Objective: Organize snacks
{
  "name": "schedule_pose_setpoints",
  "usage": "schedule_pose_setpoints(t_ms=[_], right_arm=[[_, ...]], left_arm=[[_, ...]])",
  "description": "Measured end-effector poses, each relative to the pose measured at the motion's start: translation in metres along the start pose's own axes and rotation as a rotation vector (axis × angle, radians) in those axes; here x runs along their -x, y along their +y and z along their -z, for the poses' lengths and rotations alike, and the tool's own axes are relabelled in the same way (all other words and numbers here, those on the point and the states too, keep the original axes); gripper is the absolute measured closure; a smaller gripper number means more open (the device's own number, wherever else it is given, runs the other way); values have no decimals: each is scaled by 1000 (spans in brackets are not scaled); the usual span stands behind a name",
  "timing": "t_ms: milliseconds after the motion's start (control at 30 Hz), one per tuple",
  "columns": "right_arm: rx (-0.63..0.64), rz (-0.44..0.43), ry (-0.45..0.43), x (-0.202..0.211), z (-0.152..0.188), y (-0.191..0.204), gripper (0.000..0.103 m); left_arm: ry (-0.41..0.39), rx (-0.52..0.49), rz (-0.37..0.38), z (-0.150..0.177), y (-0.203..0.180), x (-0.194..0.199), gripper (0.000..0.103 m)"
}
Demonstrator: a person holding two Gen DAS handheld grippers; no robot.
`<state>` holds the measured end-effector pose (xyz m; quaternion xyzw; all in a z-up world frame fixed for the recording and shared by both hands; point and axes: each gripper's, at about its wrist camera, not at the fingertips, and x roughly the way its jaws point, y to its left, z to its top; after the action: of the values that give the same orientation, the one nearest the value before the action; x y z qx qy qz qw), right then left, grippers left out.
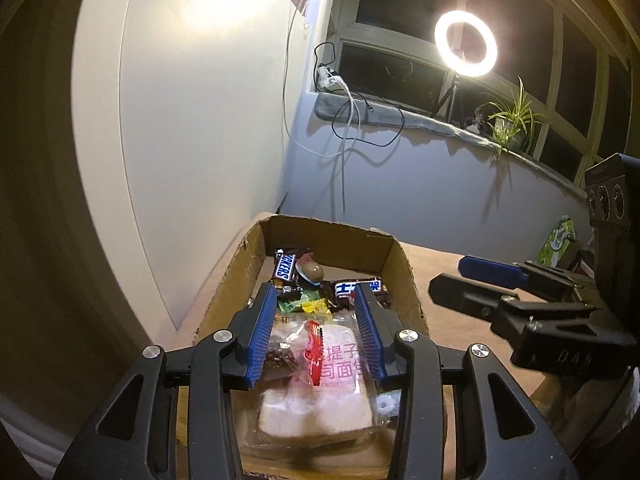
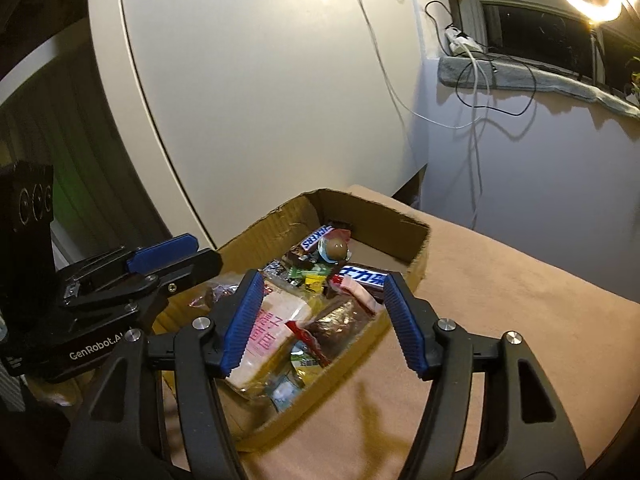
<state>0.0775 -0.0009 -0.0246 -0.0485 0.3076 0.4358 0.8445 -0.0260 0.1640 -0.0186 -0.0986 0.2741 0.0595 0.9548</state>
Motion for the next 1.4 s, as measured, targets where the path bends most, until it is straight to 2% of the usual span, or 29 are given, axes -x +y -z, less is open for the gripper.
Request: schedule_pose_setpoints(t_ms=[167,300,467,533,700,833,1100,1167,1400], right_arm=[[1,18,-1,10,4,-5,36],[29,46,-2,20,10,-3,31],[82,100,-16,38,18,3,19],[102,125,-23,44,21,3,13],[127,175,-34,57,28,-1,11],[127,210,-46,65,33,-8,3],[114,236,-41,73,39,-20,0],[118,242,-40,73,39,-21,0],[130,251,-33,70,40,-19,0]], left_arm=[[-11,-14,0,2,-6,8,56],[-19,-33,-4,8,-13,17,49],[-27,-45,-12,16,-18,27,39],[-32,-46,-17,19,-20,31,38],[-39,-57,-26,25,-26,38,35],[-47,-70,-40,28,-32,43,34],[-47,-91,-51,31,-42,43,30],[-48,-91,-56,30,-42,43,24],[-50,-82,-60,31,-41,45,23]])
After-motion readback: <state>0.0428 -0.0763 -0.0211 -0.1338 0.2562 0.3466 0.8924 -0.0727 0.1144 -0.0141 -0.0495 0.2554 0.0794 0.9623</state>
